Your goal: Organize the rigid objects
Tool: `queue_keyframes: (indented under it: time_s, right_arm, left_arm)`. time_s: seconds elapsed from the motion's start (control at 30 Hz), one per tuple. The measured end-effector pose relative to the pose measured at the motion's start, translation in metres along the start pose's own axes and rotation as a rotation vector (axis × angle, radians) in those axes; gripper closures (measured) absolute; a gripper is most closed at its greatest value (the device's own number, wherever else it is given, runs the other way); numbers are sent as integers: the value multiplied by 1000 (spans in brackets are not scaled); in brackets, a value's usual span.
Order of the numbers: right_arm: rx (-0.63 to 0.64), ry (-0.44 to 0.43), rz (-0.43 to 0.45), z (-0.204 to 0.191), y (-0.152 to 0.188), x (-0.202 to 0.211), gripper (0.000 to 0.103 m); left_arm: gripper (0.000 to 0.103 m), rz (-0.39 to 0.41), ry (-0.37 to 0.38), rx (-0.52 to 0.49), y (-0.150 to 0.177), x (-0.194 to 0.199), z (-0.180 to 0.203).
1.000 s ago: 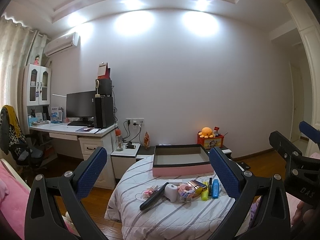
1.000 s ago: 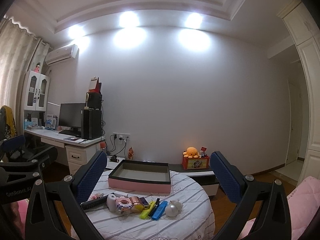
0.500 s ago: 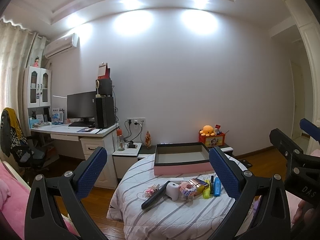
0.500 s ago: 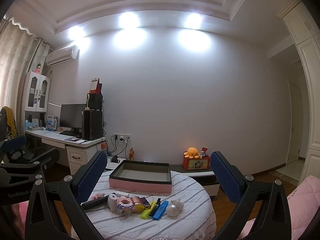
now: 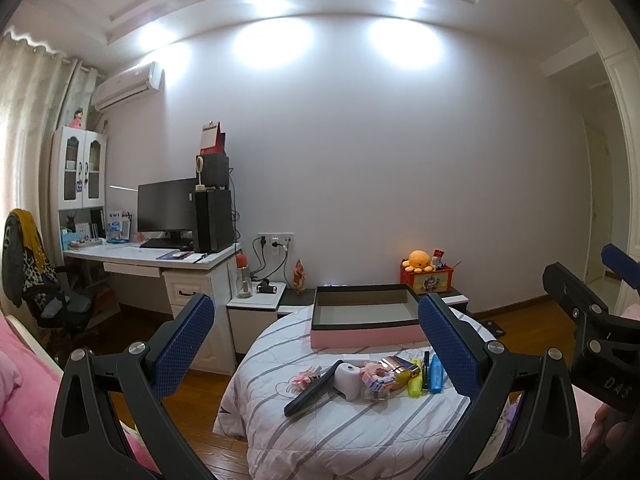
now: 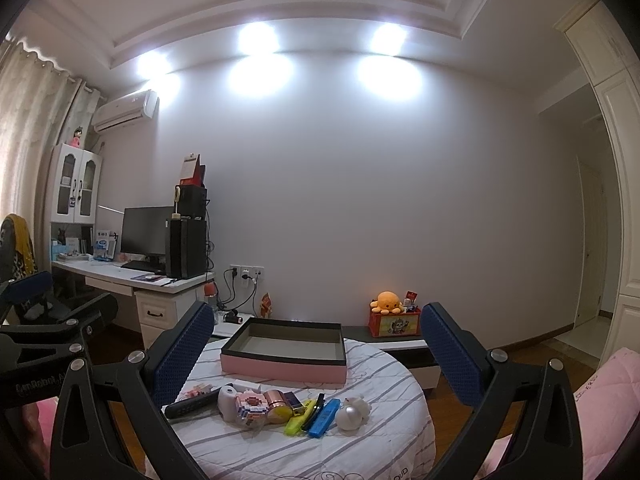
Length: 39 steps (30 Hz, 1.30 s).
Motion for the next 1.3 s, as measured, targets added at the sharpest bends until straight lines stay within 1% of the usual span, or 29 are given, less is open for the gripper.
queue_keyframes:
  time_s: [1.3]
  right_arm:
    - [10,-9,2,-1,2,-2,0]
  left_arm:
    - [0,14,16,-24,-1,3,5]
Point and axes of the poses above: each gripper's, at about its wrist camera, not at the fingertips, and x roughly against the way its jaws point, z to its right, y to its underside, the point moved 9 cm from there along -x, roughly the way its jaws point, and after that the axes turned 3 degrees about x, right-handed, at the moved point
